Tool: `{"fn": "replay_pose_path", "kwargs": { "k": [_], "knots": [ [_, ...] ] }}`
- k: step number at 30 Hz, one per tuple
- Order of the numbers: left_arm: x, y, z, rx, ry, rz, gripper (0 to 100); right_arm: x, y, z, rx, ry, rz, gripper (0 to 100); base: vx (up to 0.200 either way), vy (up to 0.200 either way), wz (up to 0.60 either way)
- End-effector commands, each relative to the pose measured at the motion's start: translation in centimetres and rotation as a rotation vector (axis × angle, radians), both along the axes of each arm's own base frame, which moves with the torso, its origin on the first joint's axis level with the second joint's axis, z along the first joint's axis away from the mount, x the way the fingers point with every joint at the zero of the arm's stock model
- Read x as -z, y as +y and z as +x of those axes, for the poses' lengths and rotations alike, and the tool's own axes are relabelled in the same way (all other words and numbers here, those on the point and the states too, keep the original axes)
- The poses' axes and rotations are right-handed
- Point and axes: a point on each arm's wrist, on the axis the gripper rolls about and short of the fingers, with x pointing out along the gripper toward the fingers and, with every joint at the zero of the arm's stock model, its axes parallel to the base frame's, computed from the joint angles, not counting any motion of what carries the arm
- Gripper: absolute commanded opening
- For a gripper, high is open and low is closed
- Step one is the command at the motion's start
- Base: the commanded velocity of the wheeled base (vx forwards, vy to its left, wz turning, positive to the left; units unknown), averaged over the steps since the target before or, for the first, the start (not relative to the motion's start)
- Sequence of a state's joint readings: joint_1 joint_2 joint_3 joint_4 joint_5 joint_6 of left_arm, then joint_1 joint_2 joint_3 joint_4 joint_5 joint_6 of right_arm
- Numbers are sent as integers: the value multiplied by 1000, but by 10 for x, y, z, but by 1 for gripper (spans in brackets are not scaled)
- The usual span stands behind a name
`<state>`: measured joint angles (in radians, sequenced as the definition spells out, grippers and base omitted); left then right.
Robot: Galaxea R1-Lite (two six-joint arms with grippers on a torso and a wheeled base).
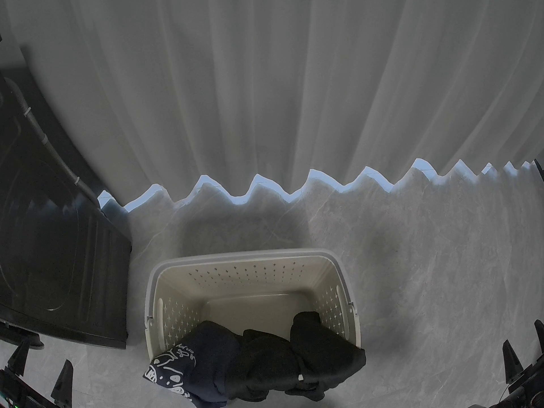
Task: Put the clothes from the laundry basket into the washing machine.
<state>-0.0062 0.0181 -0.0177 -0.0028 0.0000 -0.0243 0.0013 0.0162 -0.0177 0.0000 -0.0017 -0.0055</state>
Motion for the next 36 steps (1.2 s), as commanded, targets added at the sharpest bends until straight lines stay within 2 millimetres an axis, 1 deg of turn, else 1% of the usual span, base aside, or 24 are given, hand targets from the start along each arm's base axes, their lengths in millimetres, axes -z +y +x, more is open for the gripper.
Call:
{"fn": "replay_pose_path", "kwargs": {
  "k": [1,16,22,36],
  "knots": [
    [5,0,0,0,2,1,100,5,0,0,0,0,-1,100,-200,0,0],
    [5,0,0,0,2,-2,100,5,0,0,0,0,-1,100,-200,0,0],
    [5,0,0,0,2,0,100,5,0,0,0,0,-1,100,0,0,0],
    [5,0,0,0,2,0,100,5,0,0,0,0,-1,100,0,200,0]
  ]
}}
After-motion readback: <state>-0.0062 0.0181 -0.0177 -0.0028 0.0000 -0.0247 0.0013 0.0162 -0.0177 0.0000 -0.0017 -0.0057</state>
